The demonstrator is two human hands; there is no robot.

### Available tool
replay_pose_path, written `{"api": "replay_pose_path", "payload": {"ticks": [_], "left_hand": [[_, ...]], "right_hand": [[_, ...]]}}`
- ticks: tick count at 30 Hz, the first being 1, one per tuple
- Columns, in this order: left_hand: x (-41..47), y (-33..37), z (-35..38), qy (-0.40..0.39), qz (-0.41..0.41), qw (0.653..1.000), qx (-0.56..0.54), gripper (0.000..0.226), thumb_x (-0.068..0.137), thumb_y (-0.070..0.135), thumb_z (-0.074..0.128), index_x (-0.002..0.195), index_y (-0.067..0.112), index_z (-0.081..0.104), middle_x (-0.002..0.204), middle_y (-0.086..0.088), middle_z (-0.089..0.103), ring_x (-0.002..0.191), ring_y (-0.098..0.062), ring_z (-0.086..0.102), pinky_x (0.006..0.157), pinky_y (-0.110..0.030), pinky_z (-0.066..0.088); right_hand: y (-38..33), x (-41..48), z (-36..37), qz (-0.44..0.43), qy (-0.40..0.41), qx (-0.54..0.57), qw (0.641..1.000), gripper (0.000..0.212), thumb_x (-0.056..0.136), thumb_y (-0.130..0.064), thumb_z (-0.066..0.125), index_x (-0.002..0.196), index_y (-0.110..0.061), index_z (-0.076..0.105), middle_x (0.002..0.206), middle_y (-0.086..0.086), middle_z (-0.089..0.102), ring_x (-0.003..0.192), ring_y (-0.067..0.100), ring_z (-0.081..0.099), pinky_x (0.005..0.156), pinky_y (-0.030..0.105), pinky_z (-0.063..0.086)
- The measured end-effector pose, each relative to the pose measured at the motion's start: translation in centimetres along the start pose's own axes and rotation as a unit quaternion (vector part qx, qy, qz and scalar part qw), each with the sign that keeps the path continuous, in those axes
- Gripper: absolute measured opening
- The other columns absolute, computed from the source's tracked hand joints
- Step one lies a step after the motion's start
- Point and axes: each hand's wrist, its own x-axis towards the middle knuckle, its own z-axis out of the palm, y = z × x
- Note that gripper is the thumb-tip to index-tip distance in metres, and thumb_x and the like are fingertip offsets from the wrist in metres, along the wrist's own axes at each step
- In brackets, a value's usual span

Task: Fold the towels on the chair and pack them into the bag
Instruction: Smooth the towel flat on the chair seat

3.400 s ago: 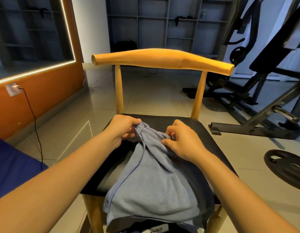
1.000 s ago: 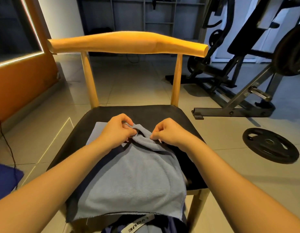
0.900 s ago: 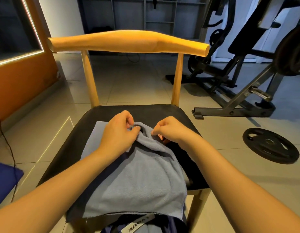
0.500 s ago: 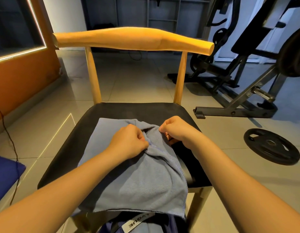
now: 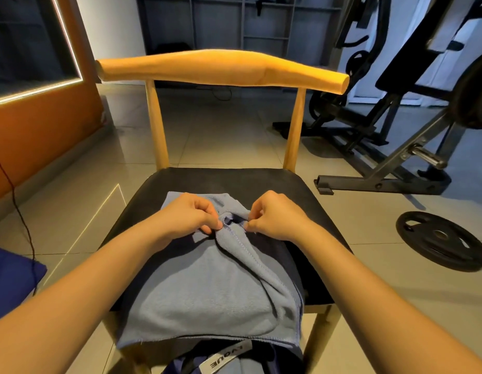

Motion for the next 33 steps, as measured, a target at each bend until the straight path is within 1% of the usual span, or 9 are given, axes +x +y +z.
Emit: {"api": "replay_pose_path", "payload": {"ticks": [4, 9, 11, 14, 16, 19, 23, 28, 33], "left_hand": [[0.0, 0.0, 0.4, -0.003, 0.001, 1.000, 0.004, 0.008, 0.086, 0.006, 0.076, 0.085, -0.001, 0.076, 0.082, -0.010, 0.076, 0.080, -0.017, 0.068, 0.092, -0.040, 0.057], [0.1, 0.0, 0.5, -0.007, -0.002, 1.000, -0.011, 0.006, 0.087, 0.007, 0.076, 0.086, 0.002, 0.078, 0.085, -0.009, 0.077, 0.085, -0.019, 0.070, 0.095, -0.040, 0.057], [0.2, 0.0, 0.5, -0.005, 0.004, 1.000, -0.016, 0.006, 0.088, 0.008, 0.076, 0.085, 0.005, 0.079, 0.084, -0.007, 0.077, 0.085, -0.019, 0.070, 0.093, -0.038, 0.057], [0.2, 0.4, 0.7, 0.009, 0.037, 0.999, -0.024, 0.007, 0.088, 0.008, 0.075, 0.084, 0.005, 0.079, 0.079, -0.004, 0.076, 0.077, -0.011, 0.068, 0.075, -0.022, 0.055], [0.1, 1.1, 1.2, 0.015, 0.062, 0.997, -0.036, 0.008, 0.090, 0.008, 0.073, 0.085, 0.004, 0.078, 0.078, -0.004, 0.075, 0.070, -0.005, 0.066, 0.061, -0.011, 0.048], [0.5, 1.9, 2.3, 0.025, 0.101, 0.993, -0.062, 0.008, 0.091, 0.010, 0.073, 0.087, 0.005, 0.077, 0.084, -0.007, 0.076, 0.074, -0.008, 0.067, 0.062, -0.012, 0.047], [1.1, 2.8, 4.5, 0.035, 0.131, 0.988, -0.075, 0.007, 0.091, 0.011, 0.074, 0.088, 0.006, 0.076, 0.086, -0.010, 0.076, 0.077, -0.014, 0.069, 0.068, -0.019, 0.055], [1.5, 3.3, 5.7, 0.050, 0.142, 0.983, -0.102, 0.007, 0.091, 0.007, 0.072, 0.086, 0.005, 0.075, 0.081, -0.010, 0.075, 0.070, -0.012, 0.070, 0.064, -0.017, 0.055], [1.6, 3.2, 5.4, 0.044, 0.144, 0.980, -0.130, 0.007, 0.092, 0.006, 0.071, 0.086, 0.005, 0.075, 0.084, -0.012, 0.076, 0.077, -0.016, 0.073, 0.066, -0.018, 0.056]], "right_hand": [[-0.3, 0.6, 1.0, -0.002, 0.019, -0.074, 0.997, 0.019, 0.082, -0.040, 0.076, 0.085, -0.021, 0.076, 0.082, -0.001, 0.072, 0.077, 0.021, 0.067, 0.071, 0.042, 0.061], [-0.4, 1.1, 1.1, -0.015, 0.000, -0.076, 0.997, 0.005, 0.087, -0.022, 0.069, 0.085, -0.023, 0.074, 0.082, -0.001, 0.071, 0.078, 0.021, 0.067, 0.074, 0.044, 0.062], [0.2, 1.0, 0.1, 0.007, 0.000, 0.020, 1.000, 0.010, 0.086, -0.019, 0.070, 0.076, -0.017, 0.073, 0.072, -0.001, 0.069, 0.070, 0.017, 0.065, 0.067, 0.037, 0.060], [1.1, 0.4, -2.4, 0.065, -0.026, 0.204, 0.977, 0.011, 0.084, -0.014, 0.073, 0.076, -0.005, 0.073, 0.060, 0.002, 0.057, 0.052, 0.012, 0.046, 0.048, 0.023, 0.039], [2.0, 0.2, -3.7, 0.098, -0.046, 0.298, 0.948, 0.009, 0.084, -0.010, 0.069, 0.076, -0.009, 0.073, 0.063, 0.005, 0.052, 0.053, 0.012, 0.041, 0.048, 0.023, 0.032], [3.7, 0.2, -4.5, 0.157, -0.050, 0.374, 0.913, 0.010, 0.084, -0.009, 0.067, 0.075, -0.013, 0.069, 0.063, 0.004, 0.050, 0.052, 0.012, 0.037, 0.049, 0.023, 0.028], [4.9, 0.0, -4.8, 0.201, -0.032, 0.279, 0.938, 0.011, 0.088, -0.010, 0.065, 0.095, -0.006, 0.072, 0.077, 0.009, 0.059, 0.063, 0.016, 0.049, 0.056, 0.027, 0.038], [4.8, 0.1, -4.7, 0.081, -0.064, 0.195, 0.975, 0.034, 0.080, -0.012, 0.080, 0.108, -0.014, 0.061, 0.096, 0.008, 0.065, 0.083, 0.016, 0.059, 0.071, 0.030, 0.049], [4.7, 0.3, -3.6, -0.033, 0.022, 0.117, 0.992, 0.030, 0.078, -0.018, 0.086, 0.095, -0.019, 0.061, 0.083, 0.000, 0.061, 0.070, 0.013, 0.055, 0.064, 0.030, 0.050]]}}
